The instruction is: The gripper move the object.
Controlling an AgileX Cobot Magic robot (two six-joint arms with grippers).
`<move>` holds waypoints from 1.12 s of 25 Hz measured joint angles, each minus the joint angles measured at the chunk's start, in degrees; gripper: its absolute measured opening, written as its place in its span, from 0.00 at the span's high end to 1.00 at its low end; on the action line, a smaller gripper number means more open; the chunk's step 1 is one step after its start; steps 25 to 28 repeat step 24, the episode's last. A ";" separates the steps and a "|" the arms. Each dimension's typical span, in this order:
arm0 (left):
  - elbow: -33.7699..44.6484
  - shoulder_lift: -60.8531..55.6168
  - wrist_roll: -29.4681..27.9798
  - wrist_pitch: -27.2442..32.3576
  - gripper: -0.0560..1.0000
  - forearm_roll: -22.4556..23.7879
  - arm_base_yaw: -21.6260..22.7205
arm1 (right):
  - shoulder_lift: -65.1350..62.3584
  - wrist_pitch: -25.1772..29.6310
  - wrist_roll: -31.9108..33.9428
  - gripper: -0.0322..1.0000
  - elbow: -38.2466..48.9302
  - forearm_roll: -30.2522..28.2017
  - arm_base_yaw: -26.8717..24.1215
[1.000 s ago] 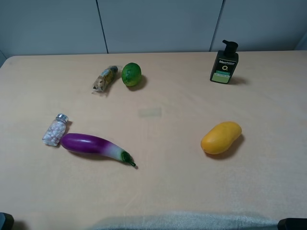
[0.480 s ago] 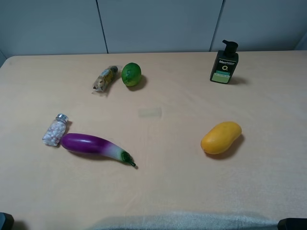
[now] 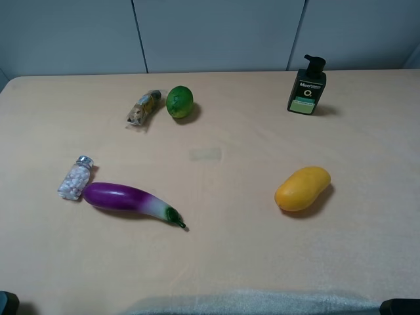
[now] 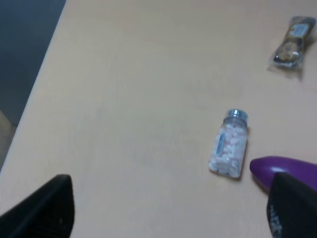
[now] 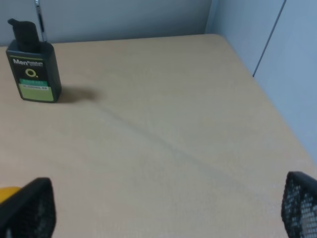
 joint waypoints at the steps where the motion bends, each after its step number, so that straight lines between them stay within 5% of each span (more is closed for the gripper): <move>1: 0.00 0.00 0.00 -0.05 0.14 0.00 0.00 | 0.00 0.00 0.00 0.30 0.00 0.00 0.00; 28: 0.00 0.00 0.18 -0.05 0.14 0.11 0.00 | 0.00 0.00 0.00 0.30 0.00 0.00 0.00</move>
